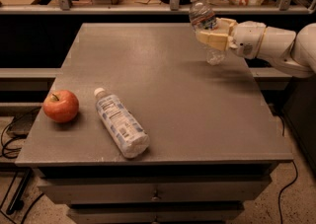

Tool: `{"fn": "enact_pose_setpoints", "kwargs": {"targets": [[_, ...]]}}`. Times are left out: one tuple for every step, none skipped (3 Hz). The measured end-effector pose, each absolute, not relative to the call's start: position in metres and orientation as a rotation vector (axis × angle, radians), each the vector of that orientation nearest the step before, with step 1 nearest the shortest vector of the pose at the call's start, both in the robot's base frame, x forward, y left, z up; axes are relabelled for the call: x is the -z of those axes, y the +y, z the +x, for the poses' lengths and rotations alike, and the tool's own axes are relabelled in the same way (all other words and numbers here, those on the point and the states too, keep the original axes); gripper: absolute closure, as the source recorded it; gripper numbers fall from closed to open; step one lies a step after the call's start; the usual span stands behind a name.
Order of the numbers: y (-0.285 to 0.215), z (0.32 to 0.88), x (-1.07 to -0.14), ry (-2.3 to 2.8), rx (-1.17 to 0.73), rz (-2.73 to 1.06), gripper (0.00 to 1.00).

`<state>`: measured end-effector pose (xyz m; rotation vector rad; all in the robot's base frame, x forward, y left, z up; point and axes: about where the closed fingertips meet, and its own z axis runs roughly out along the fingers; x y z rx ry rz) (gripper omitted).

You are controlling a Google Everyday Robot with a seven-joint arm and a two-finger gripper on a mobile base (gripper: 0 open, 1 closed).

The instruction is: Place water bottle upright

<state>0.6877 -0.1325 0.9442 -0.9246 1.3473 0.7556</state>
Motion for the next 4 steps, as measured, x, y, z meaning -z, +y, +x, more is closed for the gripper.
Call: {"fn": "enact_pose_setpoints", "kwargs": {"targets": [[-0.142, 0.684, -0.941, 1.287, -0.768, -0.861, 1.0], [-0.151, 0.681, -0.937, 1.247, -0.765, -0.815, 1.0], [-0.159, 0.678, -0.932, 1.221, -0.758, -0.779, 1.0], [-0.164, 0.676, -0.927, 1.201, -0.756, -0.755, 1.0]]}}
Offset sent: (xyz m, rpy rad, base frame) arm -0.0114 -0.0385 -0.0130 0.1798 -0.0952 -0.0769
